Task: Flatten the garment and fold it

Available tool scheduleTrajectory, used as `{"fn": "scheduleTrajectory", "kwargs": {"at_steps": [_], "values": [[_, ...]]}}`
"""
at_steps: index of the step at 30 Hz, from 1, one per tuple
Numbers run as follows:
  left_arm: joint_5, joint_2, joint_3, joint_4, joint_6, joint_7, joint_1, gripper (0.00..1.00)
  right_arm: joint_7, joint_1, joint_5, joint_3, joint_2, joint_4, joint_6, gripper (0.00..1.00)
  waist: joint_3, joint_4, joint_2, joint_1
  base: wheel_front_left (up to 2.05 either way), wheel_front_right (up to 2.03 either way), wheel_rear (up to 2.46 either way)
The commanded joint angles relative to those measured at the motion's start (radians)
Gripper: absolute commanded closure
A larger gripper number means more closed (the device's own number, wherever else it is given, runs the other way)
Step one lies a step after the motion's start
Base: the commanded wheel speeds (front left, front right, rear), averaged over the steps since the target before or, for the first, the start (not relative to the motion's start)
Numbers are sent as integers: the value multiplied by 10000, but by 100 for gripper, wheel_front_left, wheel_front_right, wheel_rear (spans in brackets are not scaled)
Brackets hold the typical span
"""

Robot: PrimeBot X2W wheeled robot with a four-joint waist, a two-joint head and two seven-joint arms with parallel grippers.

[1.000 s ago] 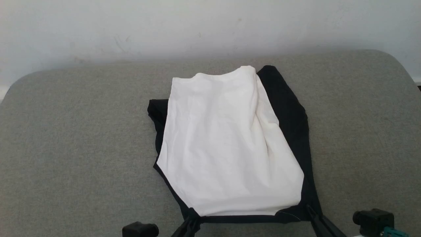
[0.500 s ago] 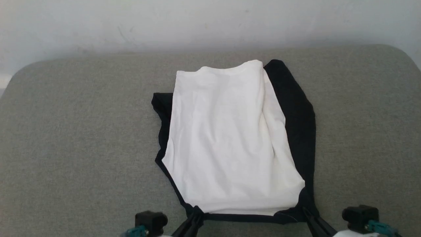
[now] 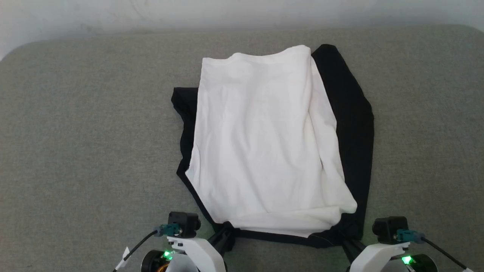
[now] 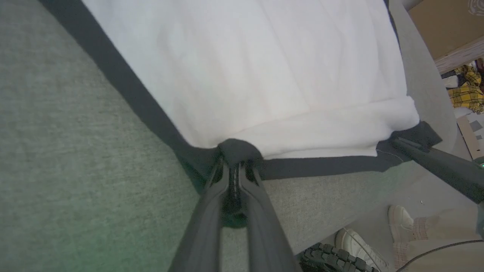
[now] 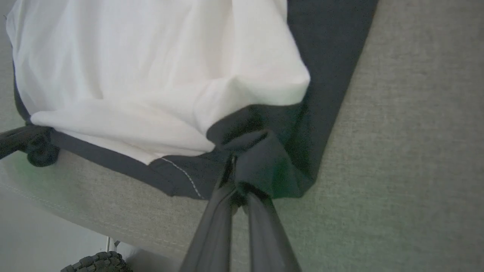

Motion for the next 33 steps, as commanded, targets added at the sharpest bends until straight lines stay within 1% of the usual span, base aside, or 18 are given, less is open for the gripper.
{"fn": "scheduleTrajectory", "kwargs": {"at_steps": [1,2,3,4,5,6,7,8,12,17,21,25,27,29,31,33], "values": [[-72,17,49,316,-20,61,-115,100,-43,-157,-79,-86,-97,217,-75,94,102,-54,0,-1,0,0,0],[-127,-36,104,389,-30,-24,-125,100,-77,-201,-40,-85,-97,331,-75,67,112,-71,0,-1,0,0,0],[-150,-73,141,456,-35,-120,-128,100,-146,-239,-10,-83,-97,418,-75,25,110,-88,0,-1,0,0,0],[-181,-110,159,515,-57,-187,-117,75,-211,-256,27,-82,-97,494,-75,0,95,-102,0,-1,0,0,0],[-255,-169,209,537,-73,-275,-81,52,-248,-251,96,-82,-97,560,-75,0,78,-109,0,-1,0,0,0],[-314,-211,253,538,-73,-348,-38,13,-262,-238,145,-77,-97,600,-75,0,61,-115,0,-1,0,0,0],[-347,-222,262,528,-81,-378,8,5,-276,-225,184,-68,-97,604,-75,0,38,-116,0,-1,0,0,0],[-415,-242,308,492,-80,-425,69,0,-292,-204,245,-71,-97,576,-75,0,9,-109,0,-1,0,0,0],[-611,-228,538,78,58,-660,392,0,13,34,552,16,-97,211,-75,0,-122,-70,0,-1,0,0,0],[-1015,-66,894,-1188,261,-808,1126,0,1051,732,945,-190,-97,-1095,-75,0,-304,12,0,-1,0,0,0],[-1138,210,1287,-2436,612,-1049,1756,0,1948,1393,1072,-742,-97,-2547,-75,0,-444,73,0,-1,0,0,0],[-838,356,1726,-3437,1072,-1783,2163,0,2103,1774,1088,-1567,-97,-3815,-75,0,-568,88,0,-1,0,0,0],[-577,354,1892,-3854,1126,-2366,2234,0,1733,1777,1070,-1981,-97,-4320,-75,0,-613,80,0,-1,0,0,0],[-344,287,2095,-4108,1151,-3005,2276,0,1046,1644,852,-2267,-97,-4640,-75,0,-650,79,0,-1,0,0,0],[139,283,2303,-4218,1175,-3469,2243,0,155,1470,677,-2346,-97,-4755,-75,0,-678,72,0,-1,0,0,0],[623,103,2699,-4293,1174,-3706,2216,0,-738,1335,197,-2057,-97,-4757,-75,0,-691,85,0,-1,0,0,0]]}}
